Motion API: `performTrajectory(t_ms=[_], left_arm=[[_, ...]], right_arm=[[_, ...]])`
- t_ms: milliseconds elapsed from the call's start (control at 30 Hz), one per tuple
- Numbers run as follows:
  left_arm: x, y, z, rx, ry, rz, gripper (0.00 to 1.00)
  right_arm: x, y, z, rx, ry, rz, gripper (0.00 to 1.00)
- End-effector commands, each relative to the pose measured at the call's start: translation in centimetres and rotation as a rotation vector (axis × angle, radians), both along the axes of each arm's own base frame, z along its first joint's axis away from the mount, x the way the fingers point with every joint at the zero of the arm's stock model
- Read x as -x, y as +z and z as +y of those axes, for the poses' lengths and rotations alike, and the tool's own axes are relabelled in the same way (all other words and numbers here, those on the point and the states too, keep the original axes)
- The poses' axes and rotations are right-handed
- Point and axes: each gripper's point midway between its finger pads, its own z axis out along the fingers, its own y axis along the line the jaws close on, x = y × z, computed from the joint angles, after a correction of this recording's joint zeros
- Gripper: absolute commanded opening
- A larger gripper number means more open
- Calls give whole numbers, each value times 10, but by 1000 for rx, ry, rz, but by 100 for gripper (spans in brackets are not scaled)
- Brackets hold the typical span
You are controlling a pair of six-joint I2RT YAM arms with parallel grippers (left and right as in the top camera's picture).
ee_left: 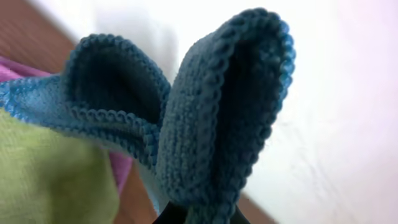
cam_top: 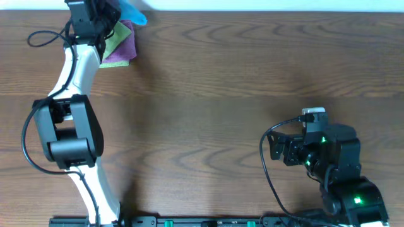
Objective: Fold the cloth
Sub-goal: 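Lift the folded blue cloth with the left gripper toward the cloth stack, then lower the blue cloth onto the yellow and pink stack with left gripper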
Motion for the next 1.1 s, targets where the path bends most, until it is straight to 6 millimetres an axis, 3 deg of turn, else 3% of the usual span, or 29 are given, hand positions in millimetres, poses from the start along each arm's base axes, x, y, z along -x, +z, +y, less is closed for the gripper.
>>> performTrajectory(t_ms=[0,533,867,1067], left_arm=[[-2,-2,15,-62,15,6,6],[24,-43,41,-135,61,198,6],[42,-61,67,-153,110,297,6],[49,-68,72,-207,94,336,6]], right_arm=[[1,-2,-1,-13,-14,6,99],[1,-2,-1,-13,-14,6,99],[1,-2,-1,-13,-14,6,99],[1,-2,-1,-13,-14,6,99]])
